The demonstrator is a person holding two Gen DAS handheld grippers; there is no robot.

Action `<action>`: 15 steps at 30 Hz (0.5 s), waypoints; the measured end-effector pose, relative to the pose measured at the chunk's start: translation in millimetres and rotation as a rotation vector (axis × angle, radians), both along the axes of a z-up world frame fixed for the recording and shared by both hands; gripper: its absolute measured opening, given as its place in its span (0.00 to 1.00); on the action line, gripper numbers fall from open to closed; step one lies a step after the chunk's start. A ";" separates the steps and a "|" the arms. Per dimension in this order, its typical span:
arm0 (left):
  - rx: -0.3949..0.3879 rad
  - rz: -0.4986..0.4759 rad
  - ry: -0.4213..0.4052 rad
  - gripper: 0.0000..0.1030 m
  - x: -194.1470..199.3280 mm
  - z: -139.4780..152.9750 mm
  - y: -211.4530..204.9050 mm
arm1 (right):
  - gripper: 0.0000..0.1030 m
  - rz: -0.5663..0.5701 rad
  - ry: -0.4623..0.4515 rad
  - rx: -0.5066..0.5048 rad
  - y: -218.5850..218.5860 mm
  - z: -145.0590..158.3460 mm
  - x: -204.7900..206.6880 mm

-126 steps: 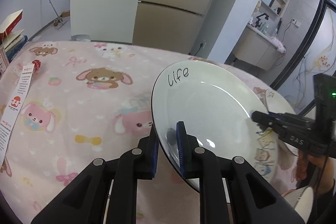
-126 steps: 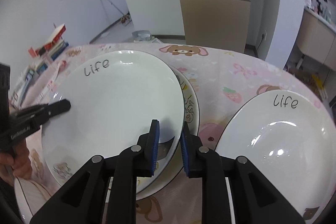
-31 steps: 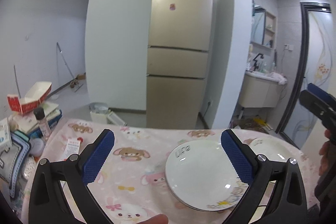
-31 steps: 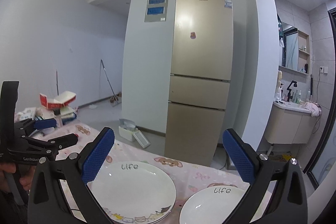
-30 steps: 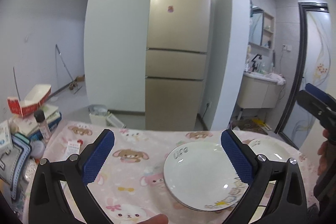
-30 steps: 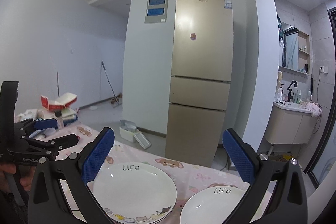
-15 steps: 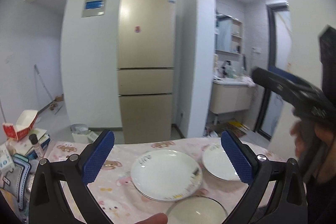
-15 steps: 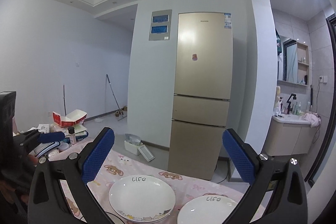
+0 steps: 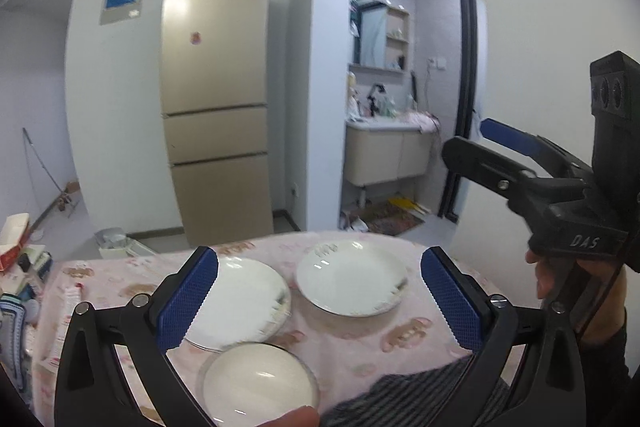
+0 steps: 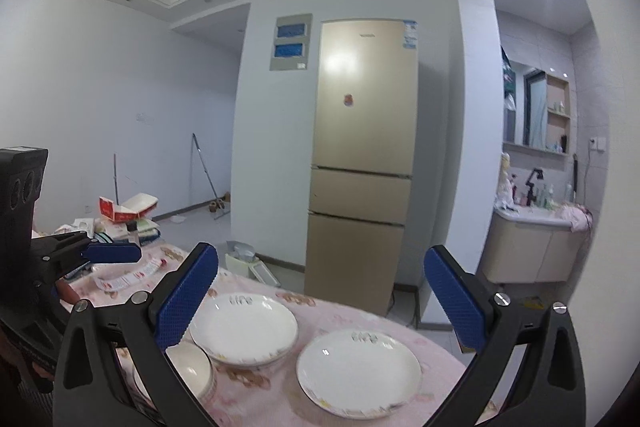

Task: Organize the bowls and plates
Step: 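Raise the left gripper away from the plate stack, then move the left gripper to the rim of the large cat-print 'life' plate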

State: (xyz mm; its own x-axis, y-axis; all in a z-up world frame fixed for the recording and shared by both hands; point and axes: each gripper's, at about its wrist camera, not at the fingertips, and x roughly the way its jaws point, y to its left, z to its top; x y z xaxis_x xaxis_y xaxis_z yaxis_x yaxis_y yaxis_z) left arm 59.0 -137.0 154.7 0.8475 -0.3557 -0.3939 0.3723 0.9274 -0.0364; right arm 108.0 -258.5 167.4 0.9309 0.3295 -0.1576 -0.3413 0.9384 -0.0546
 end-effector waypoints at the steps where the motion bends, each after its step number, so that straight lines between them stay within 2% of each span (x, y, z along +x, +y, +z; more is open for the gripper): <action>1: 0.001 -0.008 0.013 1.00 -0.7 -2.7 -6.8 | 1.00 -0.004 0.011 0.005 -5.9 -4.6 -0.6; 9: 0.052 -0.030 0.088 1.00 3.9 -30.0 -58.1 | 1.00 -0.036 0.101 0.033 -49.9 -47.1 0.7; 15: 0.083 -0.017 0.224 1.00 25.4 -73.4 -91.9 | 1.00 -0.063 0.162 0.056 -74.1 -69.2 13.0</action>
